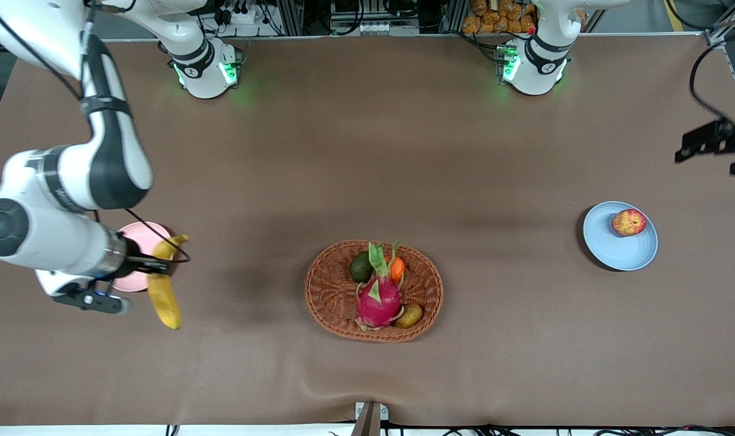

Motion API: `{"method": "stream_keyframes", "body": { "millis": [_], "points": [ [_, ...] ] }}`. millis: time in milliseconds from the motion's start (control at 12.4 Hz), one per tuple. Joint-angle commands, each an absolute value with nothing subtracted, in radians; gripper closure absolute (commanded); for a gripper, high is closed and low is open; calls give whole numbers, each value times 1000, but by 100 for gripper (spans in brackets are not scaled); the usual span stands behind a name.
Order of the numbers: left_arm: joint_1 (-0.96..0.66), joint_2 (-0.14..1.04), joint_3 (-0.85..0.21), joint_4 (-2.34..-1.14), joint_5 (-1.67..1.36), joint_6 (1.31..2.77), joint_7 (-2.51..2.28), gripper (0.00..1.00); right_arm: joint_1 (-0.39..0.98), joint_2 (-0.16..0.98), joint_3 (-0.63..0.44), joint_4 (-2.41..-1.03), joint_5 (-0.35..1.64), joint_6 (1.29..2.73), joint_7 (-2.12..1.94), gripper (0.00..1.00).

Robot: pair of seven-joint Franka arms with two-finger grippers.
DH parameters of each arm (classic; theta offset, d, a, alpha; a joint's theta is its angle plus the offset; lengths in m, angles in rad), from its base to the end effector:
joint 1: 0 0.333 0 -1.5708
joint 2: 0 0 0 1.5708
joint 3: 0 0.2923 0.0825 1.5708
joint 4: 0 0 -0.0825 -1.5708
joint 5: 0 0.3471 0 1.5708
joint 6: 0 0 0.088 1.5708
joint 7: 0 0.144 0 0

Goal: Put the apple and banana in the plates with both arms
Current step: 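Carry the banana over the pink plate with the right gripper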

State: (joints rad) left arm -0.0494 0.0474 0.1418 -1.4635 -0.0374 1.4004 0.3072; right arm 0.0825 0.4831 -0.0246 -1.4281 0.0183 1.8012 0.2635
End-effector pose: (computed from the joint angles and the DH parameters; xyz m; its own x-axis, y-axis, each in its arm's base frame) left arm 0.5078 0.0395 0.5717 0.9710 -0.2191 -0.0953 -0.2138 -0.9749 0.0624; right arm 0.6339 0.0411 0.3627 0.9724 -0.2071 -0.1074 -0.2058 -0.9783 0.0229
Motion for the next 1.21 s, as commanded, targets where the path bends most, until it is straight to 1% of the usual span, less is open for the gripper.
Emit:
{"method": "stream_keyframes", "body": {
  "millis": [0, 162, 243, 324, 486, 648, 729, 810, 890, 971, 1133],
  "points": [
    [-54, -63, 143, -1534, -41, 1359, 276, 0, -15, 390, -8, -1630, 25, 1842, 181, 90],
    [-54, -107, 138, -1581, -25, 1359, 243, 0, -69, 379, -9, -1705, 14, 1859, 160, 90],
    [-55, -104, 132, -1575, -23, 1362, 224, 0, -89, 379, -11, -1747, 8, 1887, 158, 91],
    [-57, -94, 118, -1571, -18, 1379, 174, 0, -104, 379, -11, -1796, -12, 1946, 156, 91],
    [-57, -77, 48, -1569, 1, 1420, 63, 0, -138, 377, -11, -1871, -67, 2060, 128, 91],
    [-55, -84, 0, -1563, 55, 1437, 40, 0, -159, 383, -11, -1893, -72, 2117, 83, 90],
    [-51, -78, 6, -1565, 49, 1442, 47, 0, -173, 388, -11, -1893, -75, 2126, 62, 81],
    [-43, -71, 21, -1565, 45, 1456, 61, 0, -187, 393, -11, -1893, -92, 2152, 42, 76],
    [-43, -72, 31, -1571, 41, 1459, 64, 0, -195, 394, -11, -1893, -97, 2158, 37, 42],
    [-43, -72, 31, -1572, 43, 1459, 63, 0, -192, 393, -11, -1891, -95, 2152, 40, 0],
    [-43, -71, 31, -1572, 41, 1465, 61, 0, -163, 376, -5, -1882, -95, 2103, 43, 0]
  ]
}}
